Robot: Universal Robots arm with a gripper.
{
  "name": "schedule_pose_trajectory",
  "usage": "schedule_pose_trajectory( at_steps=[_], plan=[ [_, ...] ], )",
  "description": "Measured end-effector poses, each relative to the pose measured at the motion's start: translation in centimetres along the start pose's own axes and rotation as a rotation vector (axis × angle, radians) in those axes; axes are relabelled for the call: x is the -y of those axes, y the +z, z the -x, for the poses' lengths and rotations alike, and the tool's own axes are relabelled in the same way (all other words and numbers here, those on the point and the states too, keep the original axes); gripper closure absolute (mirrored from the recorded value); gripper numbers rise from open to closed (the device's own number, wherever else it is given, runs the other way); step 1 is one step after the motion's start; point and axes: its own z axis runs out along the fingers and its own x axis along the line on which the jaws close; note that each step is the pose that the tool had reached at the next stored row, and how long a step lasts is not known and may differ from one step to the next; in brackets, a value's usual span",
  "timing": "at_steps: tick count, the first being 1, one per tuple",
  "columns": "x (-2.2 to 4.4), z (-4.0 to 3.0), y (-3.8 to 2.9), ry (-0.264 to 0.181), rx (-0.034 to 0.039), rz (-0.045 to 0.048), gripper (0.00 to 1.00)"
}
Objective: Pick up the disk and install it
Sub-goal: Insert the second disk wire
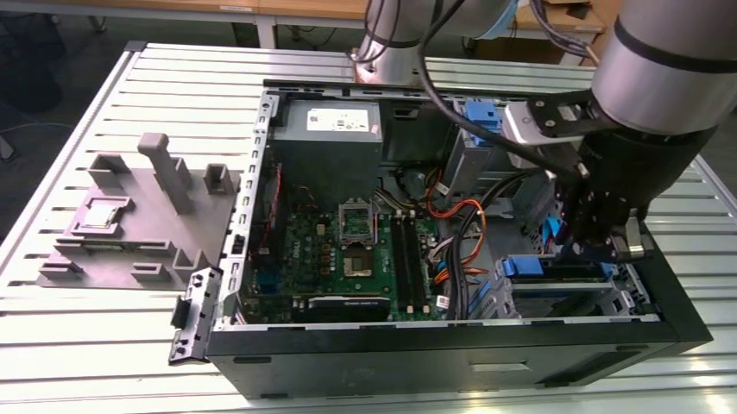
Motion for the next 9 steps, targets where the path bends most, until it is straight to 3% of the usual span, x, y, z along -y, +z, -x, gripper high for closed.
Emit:
schedule_pose_trajectory(
  at_steps=[3,6,9],
  plan=[
    [0.07,-0.01,-0.38,0.0,0.0001,0.0032,0.78],
    [0.07,0.0,-0.38,0.0,0.0001,0.0033,0.9],
    [0.08,0.0,-0.39,0.0,0.0,0.0034,0.9]
  ],
)
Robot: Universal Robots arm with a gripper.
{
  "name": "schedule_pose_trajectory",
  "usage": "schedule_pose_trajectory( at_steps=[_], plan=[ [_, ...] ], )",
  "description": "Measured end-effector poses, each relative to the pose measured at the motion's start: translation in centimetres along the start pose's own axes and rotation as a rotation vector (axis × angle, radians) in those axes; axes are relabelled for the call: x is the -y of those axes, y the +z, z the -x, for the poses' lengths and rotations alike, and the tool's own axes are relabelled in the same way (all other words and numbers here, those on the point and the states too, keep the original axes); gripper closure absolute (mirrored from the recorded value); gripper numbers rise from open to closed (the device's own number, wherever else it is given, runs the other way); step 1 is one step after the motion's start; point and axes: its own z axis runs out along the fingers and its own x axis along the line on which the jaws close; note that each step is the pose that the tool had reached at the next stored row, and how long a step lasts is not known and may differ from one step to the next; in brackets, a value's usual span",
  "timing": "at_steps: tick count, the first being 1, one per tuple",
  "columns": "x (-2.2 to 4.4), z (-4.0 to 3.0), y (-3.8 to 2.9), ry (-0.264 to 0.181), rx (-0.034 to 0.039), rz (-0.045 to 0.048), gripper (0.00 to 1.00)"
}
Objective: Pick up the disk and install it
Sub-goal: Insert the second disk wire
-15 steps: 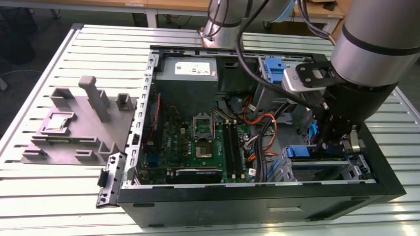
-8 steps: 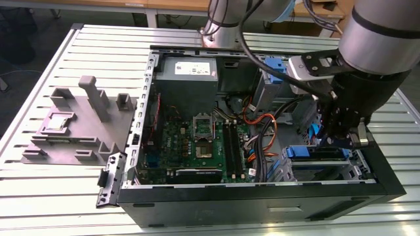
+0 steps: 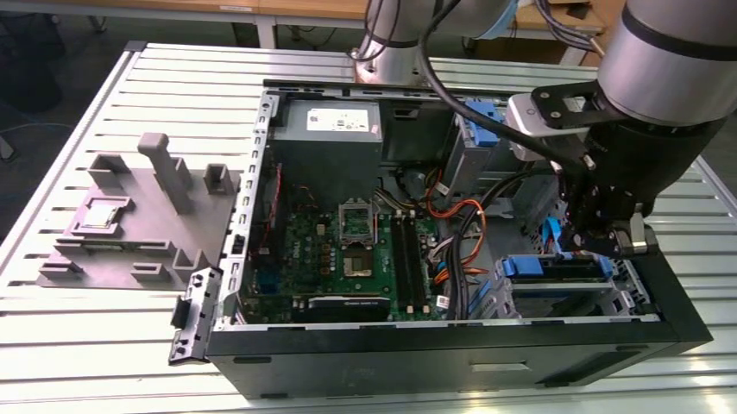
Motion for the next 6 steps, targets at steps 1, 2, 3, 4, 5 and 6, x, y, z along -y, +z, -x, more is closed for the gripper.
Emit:
schedule_pose_trajectory(
  at_steps=[1,2,3,4,5,6],
  plan=[
    [0.0,0.0,0.0,0.0,0.0,0.0,0.9],
    [0.0,0.0,0.0,0.0,0.0,0.0,0.9],
    [0.0,0.0,0.0,0.0,0.0,0.0,0.9],
    [0.0,0.0,0.0,0.0,0.0,0.0,0.9],
    [0.0,0.0,0.0,0.0,0.0001,0.0001,0.9],
    [0.0,0.0,0.0,0.0,0.0,0.0001,0.9]
  ],
)
